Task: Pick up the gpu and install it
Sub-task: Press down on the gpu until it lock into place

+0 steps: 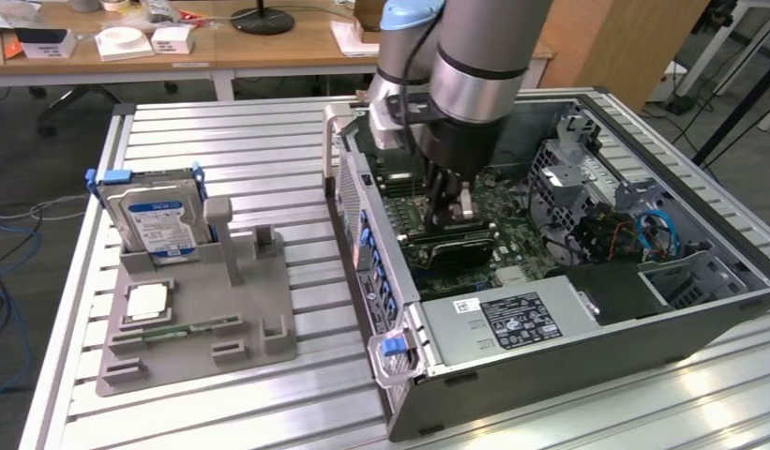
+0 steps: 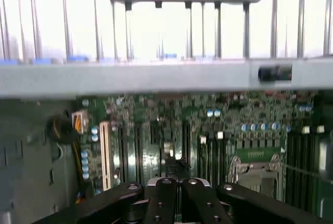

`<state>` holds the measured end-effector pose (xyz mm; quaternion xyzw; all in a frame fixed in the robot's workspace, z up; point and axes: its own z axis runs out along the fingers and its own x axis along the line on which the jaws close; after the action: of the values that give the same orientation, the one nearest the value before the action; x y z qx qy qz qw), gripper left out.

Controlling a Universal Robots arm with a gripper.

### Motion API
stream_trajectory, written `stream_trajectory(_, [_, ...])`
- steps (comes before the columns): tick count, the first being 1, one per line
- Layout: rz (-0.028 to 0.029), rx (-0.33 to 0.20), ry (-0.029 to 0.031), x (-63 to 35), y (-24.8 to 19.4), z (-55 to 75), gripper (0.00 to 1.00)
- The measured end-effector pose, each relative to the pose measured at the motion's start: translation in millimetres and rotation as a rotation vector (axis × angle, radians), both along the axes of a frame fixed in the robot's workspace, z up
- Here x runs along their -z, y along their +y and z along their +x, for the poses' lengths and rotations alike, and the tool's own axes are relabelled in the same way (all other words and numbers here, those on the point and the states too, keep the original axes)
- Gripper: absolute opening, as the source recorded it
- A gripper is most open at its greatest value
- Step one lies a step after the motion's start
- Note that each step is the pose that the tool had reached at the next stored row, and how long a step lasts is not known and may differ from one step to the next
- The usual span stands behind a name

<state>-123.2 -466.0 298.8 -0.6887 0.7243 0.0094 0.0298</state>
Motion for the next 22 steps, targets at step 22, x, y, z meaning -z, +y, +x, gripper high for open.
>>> stream_trajectory(22, [0.0002, 0.012, 0.0029, 0.2, 2.3, -46.0, 0.11])
